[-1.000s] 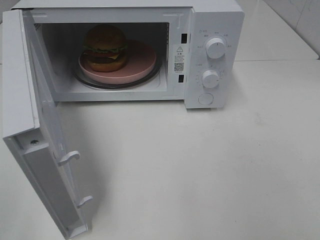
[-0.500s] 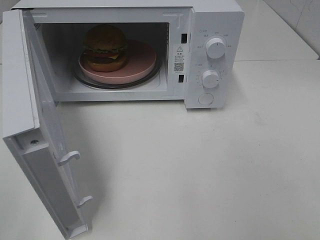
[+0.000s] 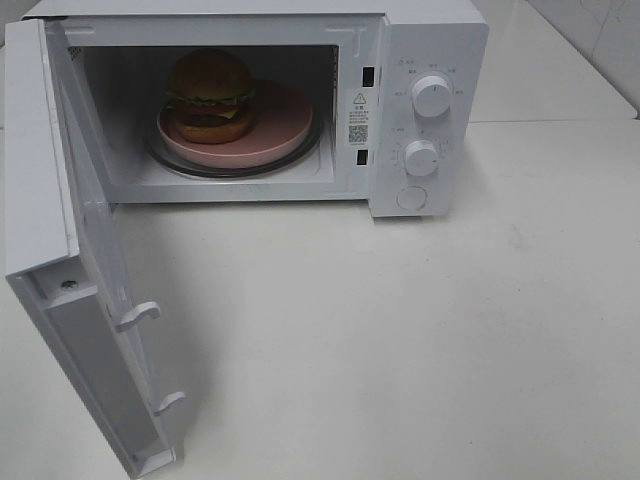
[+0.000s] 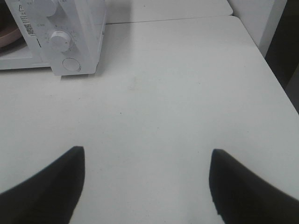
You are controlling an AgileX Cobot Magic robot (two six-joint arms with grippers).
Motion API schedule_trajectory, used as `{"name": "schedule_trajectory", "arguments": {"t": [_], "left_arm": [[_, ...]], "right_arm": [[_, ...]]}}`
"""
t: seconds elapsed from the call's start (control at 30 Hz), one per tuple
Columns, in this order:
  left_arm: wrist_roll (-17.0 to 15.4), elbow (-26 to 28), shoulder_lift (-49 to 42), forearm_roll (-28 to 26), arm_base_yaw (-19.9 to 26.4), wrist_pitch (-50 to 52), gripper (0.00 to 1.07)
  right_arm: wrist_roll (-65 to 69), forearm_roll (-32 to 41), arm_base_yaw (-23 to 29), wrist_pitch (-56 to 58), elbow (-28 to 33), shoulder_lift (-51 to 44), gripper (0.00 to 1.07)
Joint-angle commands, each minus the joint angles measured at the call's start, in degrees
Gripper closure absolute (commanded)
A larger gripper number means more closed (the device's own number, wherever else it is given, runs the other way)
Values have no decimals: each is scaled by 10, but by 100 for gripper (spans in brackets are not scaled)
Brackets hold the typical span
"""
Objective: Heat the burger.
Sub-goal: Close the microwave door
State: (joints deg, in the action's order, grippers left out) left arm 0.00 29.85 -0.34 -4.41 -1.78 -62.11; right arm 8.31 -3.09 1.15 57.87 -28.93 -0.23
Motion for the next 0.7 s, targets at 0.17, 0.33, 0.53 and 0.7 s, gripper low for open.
{"name": "schedule_trajectory", "arguments": {"t": [0.17,0.33,0.53,0.7], "left_arm": [[0,-2,-8,-2,2,8,9],[0,-2,-8,-4,2,8,9],[0,-2,6,5,2,8,9],[0,-1,32,3,2,9,9]], "right_arm": [[-7,1,-3,-7,2,-15,34],[-7,1,-3,-7,2,-15,34],[-7,1,-3,-7,2,-15,34],[-7,1,-3,-7,2,-15,34]]}}
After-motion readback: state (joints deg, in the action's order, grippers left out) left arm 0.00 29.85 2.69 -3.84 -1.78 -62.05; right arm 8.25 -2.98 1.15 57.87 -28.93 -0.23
